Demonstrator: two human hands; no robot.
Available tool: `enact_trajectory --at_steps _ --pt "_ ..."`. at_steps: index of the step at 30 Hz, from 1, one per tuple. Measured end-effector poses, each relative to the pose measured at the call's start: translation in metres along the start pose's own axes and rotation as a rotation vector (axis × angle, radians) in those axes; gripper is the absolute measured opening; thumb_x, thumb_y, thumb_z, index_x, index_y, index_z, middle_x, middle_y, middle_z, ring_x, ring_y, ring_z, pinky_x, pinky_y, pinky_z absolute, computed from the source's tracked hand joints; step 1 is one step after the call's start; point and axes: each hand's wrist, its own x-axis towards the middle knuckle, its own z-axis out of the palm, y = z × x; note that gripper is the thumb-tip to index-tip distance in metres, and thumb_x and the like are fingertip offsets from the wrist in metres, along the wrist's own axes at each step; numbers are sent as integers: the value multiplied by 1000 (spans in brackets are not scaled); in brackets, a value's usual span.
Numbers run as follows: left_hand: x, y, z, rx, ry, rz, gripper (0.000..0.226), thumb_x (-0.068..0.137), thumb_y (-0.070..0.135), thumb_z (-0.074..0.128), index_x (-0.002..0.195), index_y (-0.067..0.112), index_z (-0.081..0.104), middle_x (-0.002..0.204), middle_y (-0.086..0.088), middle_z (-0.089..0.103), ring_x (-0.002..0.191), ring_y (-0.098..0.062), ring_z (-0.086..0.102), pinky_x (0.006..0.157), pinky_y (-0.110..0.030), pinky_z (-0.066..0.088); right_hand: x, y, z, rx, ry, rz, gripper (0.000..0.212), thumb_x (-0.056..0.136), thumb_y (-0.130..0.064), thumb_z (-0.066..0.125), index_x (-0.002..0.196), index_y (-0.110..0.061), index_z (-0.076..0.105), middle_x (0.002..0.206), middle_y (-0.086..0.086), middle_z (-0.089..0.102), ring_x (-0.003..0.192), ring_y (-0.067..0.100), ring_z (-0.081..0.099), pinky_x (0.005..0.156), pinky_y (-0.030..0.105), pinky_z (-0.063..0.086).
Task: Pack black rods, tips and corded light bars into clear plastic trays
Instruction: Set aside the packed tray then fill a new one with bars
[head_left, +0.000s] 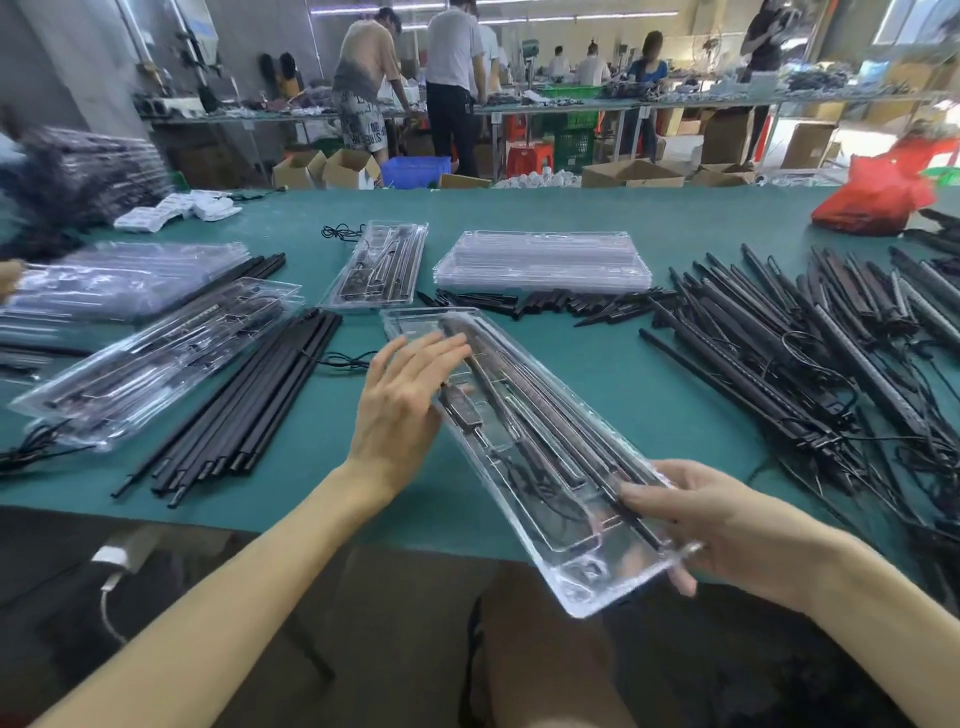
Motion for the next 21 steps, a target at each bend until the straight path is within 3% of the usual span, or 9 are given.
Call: enact_trajectory --at_steps 5,8,11,13,15,18,21 --pt "-1 3 11 -155 -48 -394 59 101 14 58 154 7 33 161 -3 29 150 -16 25 124 -34 18 7 1 15 36 119 -100 18 94 -20 69 104 -5 72 89 13 72 51 13 61 41 21 48" --pt "-5 0 16 -229 -143 -589 53 97 8 55 147 6 39 150 -7 37 135 -22 42 109 -26 33 12 2 10 32 185 -141 40 87 -27 79 108 4 65 83 10 64 63 18 63 41 24 47" --pt "-12 -4 21 -132 -317 -568 40 98 9 53 138 5 50 140 -9 48 127 -25 50 109 -34 38 12 2 1 17 228 -158 52 82 -32 83 105 9 60 86 12 50 78 36 65 41 26 47" --pt "-11 -7 23 -70 -373 -527 32 99 13 52 130 8 58 132 -7 55 122 -25 52 107 -37 37 12 -1 -1 17 248 -189 47 78 -35 85 103 2 69 85 14 53 65 24 56 41 25 47" --pt "-10 -9 25 -9 -389 -478 28 100 17 51 125 11 61 126 -4 58 119 -23 51 104 -34 36 13 -6 -3 46 263 -210 58 77 -35 85 109 8 64 96 18 51 60 17 56 40 24 46" --pt "-8 -13 28 76 -389 -417 25 102 22 47 122 13 61 120 -2 57 114 -22 50 100 -33 36 16 -17 -4 93 239 -237 67 81 -29 82 115 17 49 105 22 47 73 30 73 36 25 45" --pt "-3 -18 32 142 -389 -389 21 103 23 44 113 15 60 113 -1 57 108 -21 50 96 -35 38 28 -35 1 74 222 -269 47 90 -23 74 110 16 57 101 23 47 61 17 68 38 23 47"
